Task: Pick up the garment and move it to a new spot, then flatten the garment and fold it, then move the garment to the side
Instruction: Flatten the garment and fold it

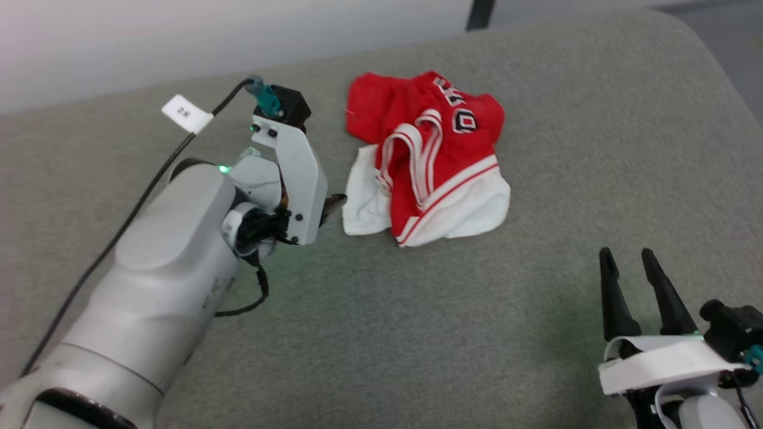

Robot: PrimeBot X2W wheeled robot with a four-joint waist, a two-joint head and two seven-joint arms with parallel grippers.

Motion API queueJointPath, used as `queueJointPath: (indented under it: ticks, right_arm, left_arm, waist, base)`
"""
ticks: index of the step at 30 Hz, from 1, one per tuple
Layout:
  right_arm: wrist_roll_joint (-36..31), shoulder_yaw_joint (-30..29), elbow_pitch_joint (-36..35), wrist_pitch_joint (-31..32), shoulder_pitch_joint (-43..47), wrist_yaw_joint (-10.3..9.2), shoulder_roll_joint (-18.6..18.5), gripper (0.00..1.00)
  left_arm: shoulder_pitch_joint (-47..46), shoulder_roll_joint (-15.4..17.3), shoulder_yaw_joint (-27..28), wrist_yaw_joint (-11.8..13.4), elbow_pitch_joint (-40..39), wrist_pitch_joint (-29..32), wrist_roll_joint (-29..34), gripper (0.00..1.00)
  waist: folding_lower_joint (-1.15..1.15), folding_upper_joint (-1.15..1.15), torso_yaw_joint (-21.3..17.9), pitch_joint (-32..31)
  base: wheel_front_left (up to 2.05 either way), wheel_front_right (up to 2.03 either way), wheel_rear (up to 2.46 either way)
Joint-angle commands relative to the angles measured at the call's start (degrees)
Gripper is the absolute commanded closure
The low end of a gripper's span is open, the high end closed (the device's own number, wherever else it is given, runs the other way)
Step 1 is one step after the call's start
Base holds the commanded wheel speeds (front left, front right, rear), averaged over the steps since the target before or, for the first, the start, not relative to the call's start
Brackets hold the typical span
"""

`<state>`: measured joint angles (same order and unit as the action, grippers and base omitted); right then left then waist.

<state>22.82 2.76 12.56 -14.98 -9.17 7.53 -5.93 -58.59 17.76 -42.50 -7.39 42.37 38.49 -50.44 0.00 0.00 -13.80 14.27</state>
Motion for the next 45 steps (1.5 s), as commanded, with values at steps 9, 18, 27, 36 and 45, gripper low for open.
queueJointPath:
  ticks: [9, 18, 27, 36, 45]
  right_arm:
    - [0.7, 1.7, 0.0, -0.3, -3.5, -0.08, 1.2, 0.00]
    - [0.5, 1.3, 0.3, -0.3, -4.2, -0.08, 1.2, 0.00]
    - [0.3, 0.4, 0.5, -0.3, -3.8, -0.08, 1.1, 0.00]
    - [-1.0, -1.1, 0.0, -0.3, -0.3, -0.08, -0.1, 0.00]
    - [-1.6, -0.6, -0.1, -0.3, 1.4, -0.08, -1.1, 0.00]
  left_arm:
    - [-1.6, -0.5, -2.0, -0.1, 7.9, 3.8, -4.4, 0.00]
    - [-0.9, -3.0, -2.1, -0.1, 9.6, 9.0, -10.9, 0.00]
    - [-0.8, -3.6, -2.7, -0.1, 9.1, 6.5, -13.0, 1.00]
    - [-0.2, 0.1, -2.4, -0.1, 4.6, 0.7, -16.0, 1.00]
    - [4.0, 7.6, -0.7, -0.1, -1.5, -1.7, -19.9, 1.00]
  waist:
    - [0.00, 0.00, -4.6, 6.4]
    - [0.00, 0.00, -4.7, 6.8]
    - [0.00, 0.00, -3.3, 6.3]
    - [0.00, 0.00, 3.9, 0.8]
    - [0.00, 0.00, 9.3, -2.6]
  base:
    - [0.00, 0.00, 0.00]
    - [0.00, 0.00, 0.00]
    - [0.00, 0.00, 0.00]
    - [0.00, 0.00, 0.00]
    - [0.00, 0.00, 0.00]
